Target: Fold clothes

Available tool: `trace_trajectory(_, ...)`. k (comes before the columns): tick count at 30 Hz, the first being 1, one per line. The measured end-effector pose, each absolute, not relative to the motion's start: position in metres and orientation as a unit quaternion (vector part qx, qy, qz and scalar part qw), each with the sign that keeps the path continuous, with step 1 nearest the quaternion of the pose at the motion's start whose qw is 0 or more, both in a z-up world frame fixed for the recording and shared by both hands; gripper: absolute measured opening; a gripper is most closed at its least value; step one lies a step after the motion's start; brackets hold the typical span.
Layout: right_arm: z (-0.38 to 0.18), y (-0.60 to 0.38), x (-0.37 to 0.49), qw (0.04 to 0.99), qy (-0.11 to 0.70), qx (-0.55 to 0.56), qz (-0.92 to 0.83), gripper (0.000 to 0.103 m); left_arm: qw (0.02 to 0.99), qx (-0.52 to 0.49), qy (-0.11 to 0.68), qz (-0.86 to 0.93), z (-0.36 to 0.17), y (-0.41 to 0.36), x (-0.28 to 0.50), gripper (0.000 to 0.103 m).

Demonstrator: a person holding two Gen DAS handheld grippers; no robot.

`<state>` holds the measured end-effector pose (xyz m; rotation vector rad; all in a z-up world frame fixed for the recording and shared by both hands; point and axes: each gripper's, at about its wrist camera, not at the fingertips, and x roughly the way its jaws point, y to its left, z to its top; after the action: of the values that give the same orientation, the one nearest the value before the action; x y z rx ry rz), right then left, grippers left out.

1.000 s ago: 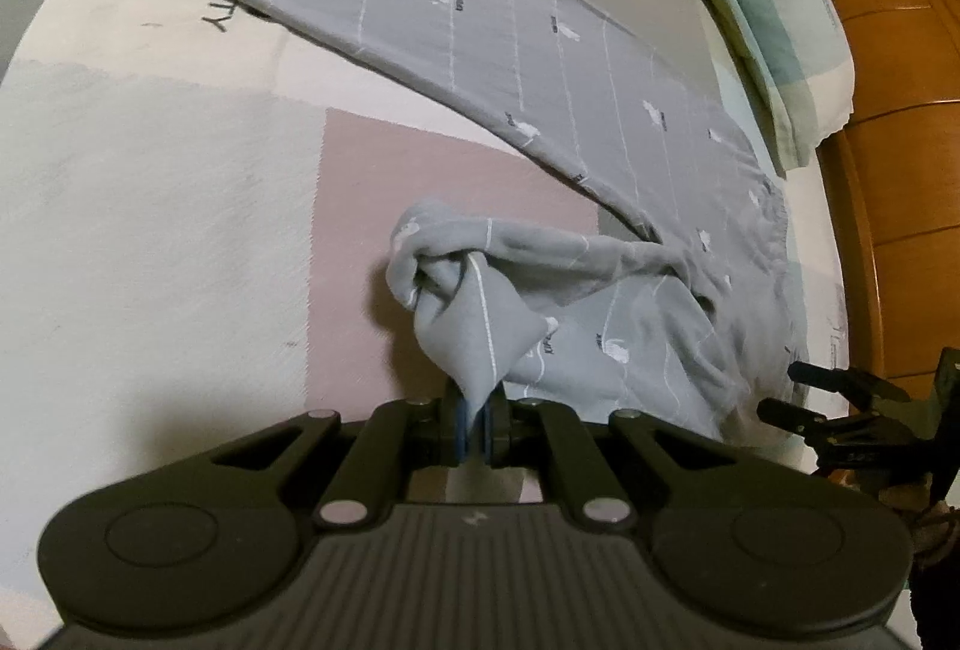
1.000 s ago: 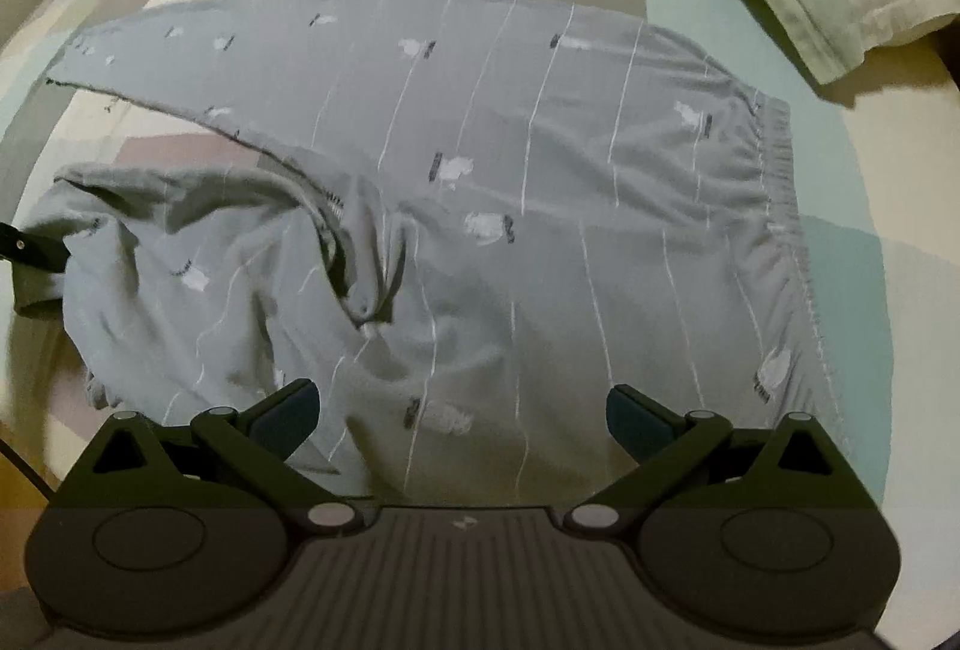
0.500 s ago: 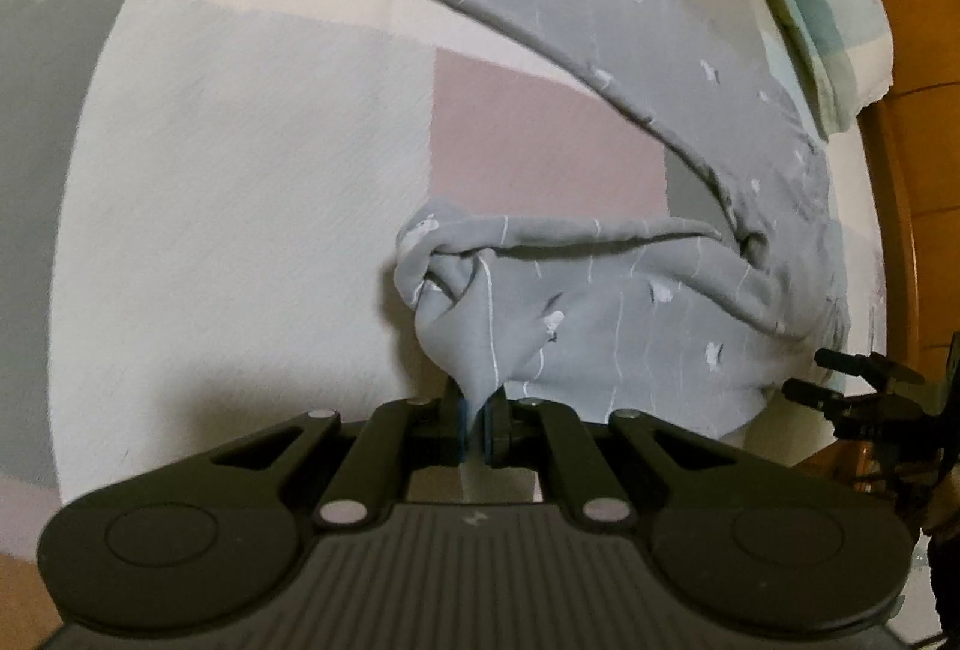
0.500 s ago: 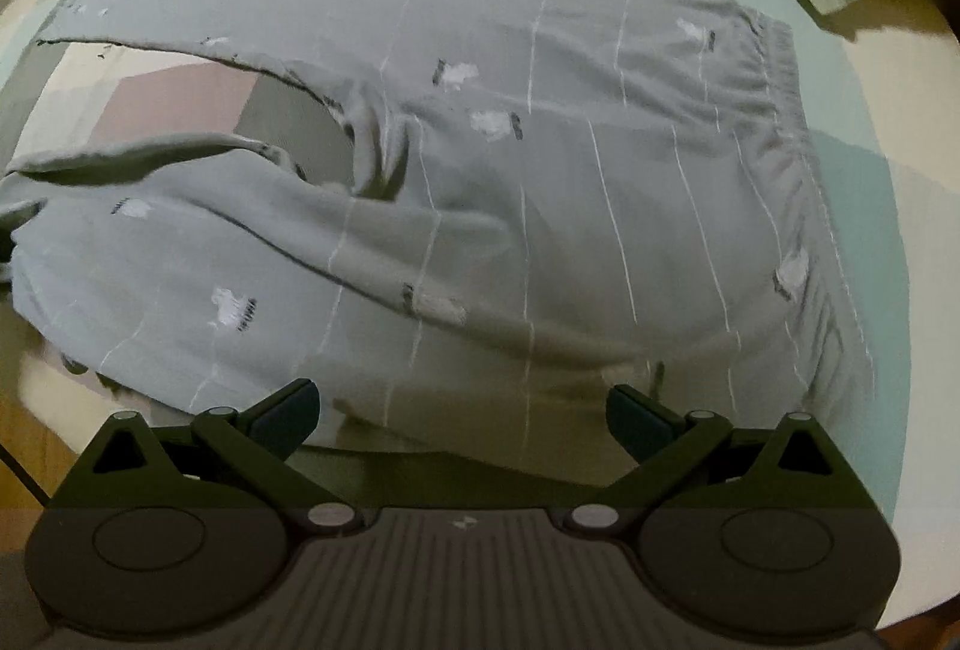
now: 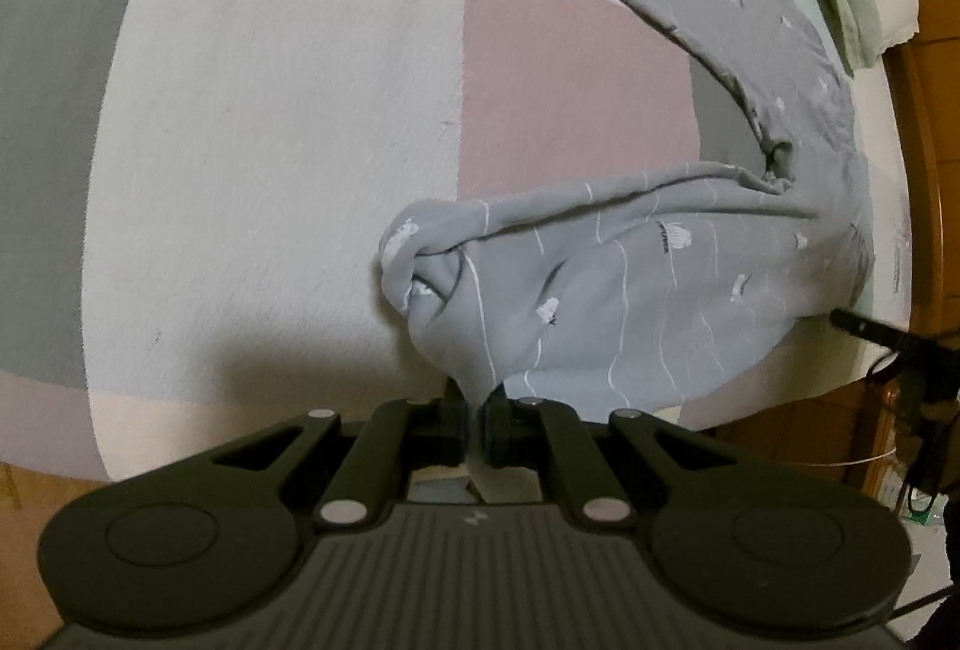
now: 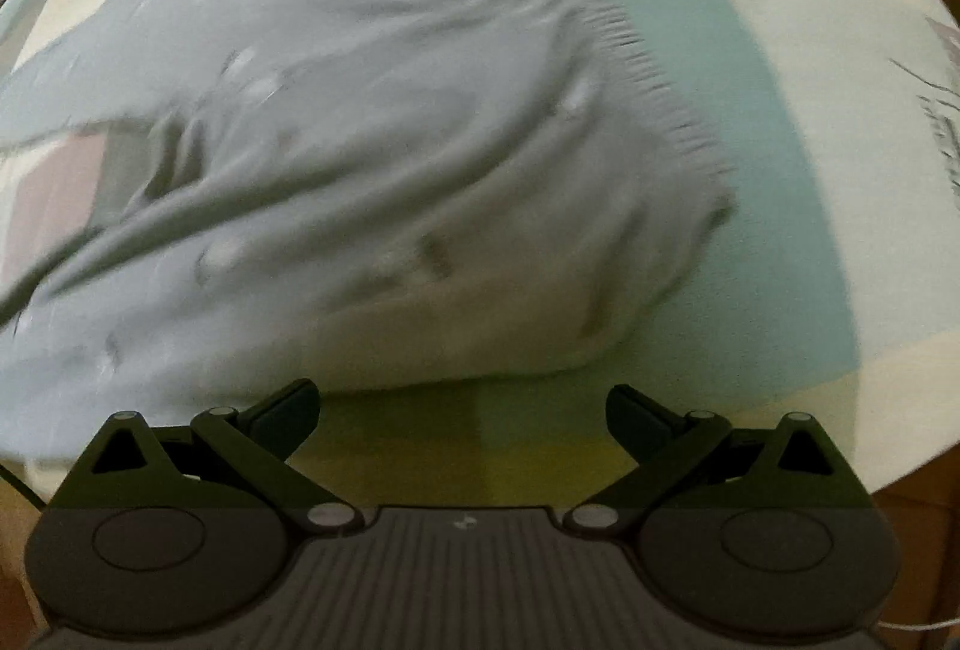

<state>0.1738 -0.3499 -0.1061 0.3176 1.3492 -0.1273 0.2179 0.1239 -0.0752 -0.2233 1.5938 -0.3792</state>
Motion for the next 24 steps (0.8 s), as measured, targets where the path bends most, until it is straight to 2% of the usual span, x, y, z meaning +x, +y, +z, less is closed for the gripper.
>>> trace_trajectory(9, -0.112, -0.396, 0.192, 0.769, 0.587, 0.238, -0.083, 0.089, 0.685, -0.073, 0.705, -0.169, -0.069, 0.111, 0.235, 0.004)
trace_trajectory(13, -0.106, -0.404, 0.214, 0.786, 0.554, 0.269, -0.062, 0.088, 0.687, -0.066, 0.703, -0.171, -0.065, 0.11, 0.24, 0.004)
trace_trajectory(18, -0.109, -0.402, 0.251, 0.796, 0.547, 0.255, -0.038, 0.088, 0.69, -0.058, 0.701, -0.17, -0.064, 0.105, 0.247, 0.004)
trace_trajectory(24, -0.099, -0.409, 0.257, 0.801, 0.546, 0.244, -0.029, 0.088, 0.692, -0.057, 0.699, -0.17, -0.063, 0.105, 0.251, 0.004)
